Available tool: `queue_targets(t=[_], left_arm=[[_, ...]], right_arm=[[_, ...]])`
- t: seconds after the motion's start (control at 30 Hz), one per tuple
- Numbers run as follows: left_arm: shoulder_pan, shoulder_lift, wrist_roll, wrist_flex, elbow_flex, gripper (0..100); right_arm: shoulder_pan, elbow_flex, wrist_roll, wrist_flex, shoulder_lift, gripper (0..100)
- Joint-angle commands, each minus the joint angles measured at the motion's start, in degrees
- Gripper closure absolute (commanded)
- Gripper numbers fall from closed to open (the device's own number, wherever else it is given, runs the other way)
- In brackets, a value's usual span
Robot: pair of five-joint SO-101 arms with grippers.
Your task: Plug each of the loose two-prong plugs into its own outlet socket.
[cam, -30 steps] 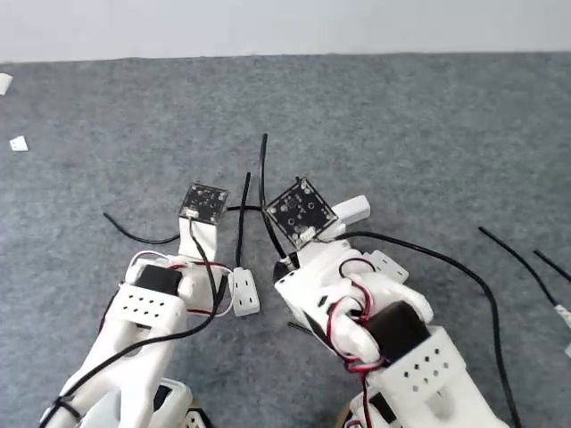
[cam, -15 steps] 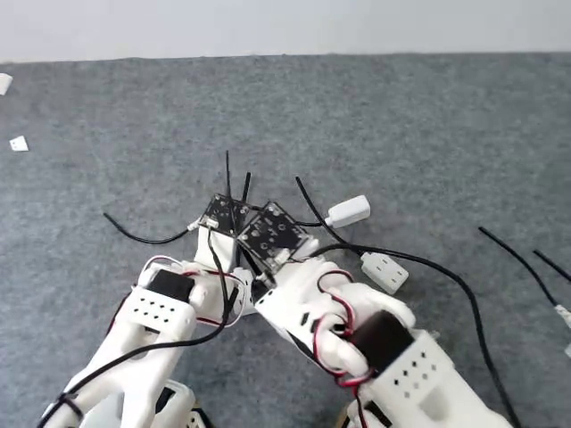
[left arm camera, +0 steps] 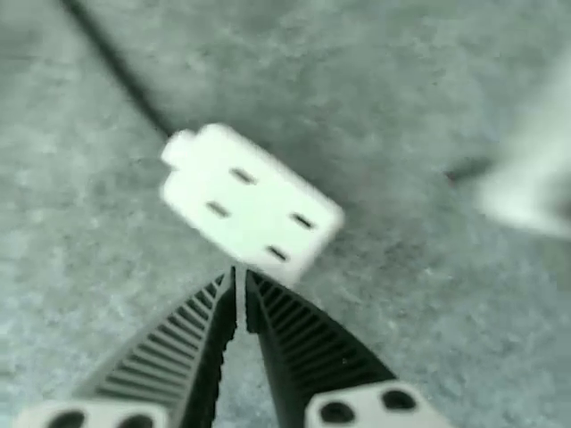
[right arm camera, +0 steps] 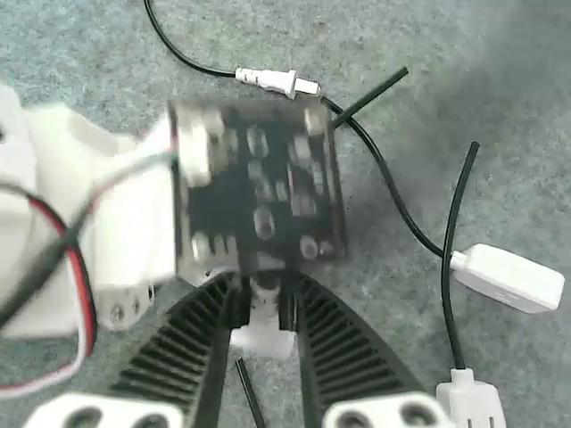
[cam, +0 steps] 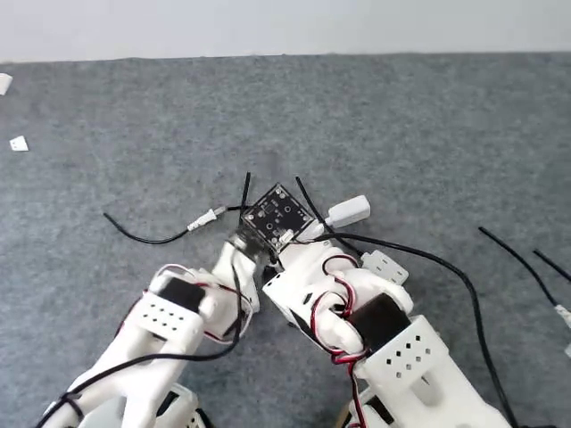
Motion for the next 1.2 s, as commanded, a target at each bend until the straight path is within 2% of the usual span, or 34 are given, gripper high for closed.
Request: queue_targets(t=[0.0, 0.37, 0.47, 0.57, 0.7, 0.9, 1.03, 1.17], left_arm=[[2.46, -1.49, -0.62, 0.26, -0.4, 99], [1.85, -1.58, -0.26, 0.18, -0.66, 99], [-2.73, -1.58, -0.26, -1.14, -0.75, 99], [-9.58, -1.67, 0.09, -4.04, -0.75, 99], [-16.88, -1.67, 5.45, -4.75, -2.86, 99], [-21.89, -1.67, 10.99, -5.1, -4.44, 99], [-25.58, -1.67, 11.34, -6.86, -4.09, 99], [-32.26, -1.58, 11.52, -9.76, -4.09, 99]], right_arm=[[0.66, -3.96, 0.88, -1.54, 0.22, 99.1], [0.57, -3.96, 0.44, -1.8, 0.22, 99.0], [0.48, -3.34, -0.53, -1.98, 0.22, 99.0], [0.31, 0.35, -2.02, -7.25, 0.13, 99.0], [0.22, 5.01, -4.22, -14.81, 0.13, 99.0], [-0.66, 6.95, -8.26, -17.89, 0.13, 99.0], [-2.77, 10.2, -8.79, -21.23, 0.13, 99.0], [-4.35, 12.84, -11.96, -24.13, 0.22, 99.0]])
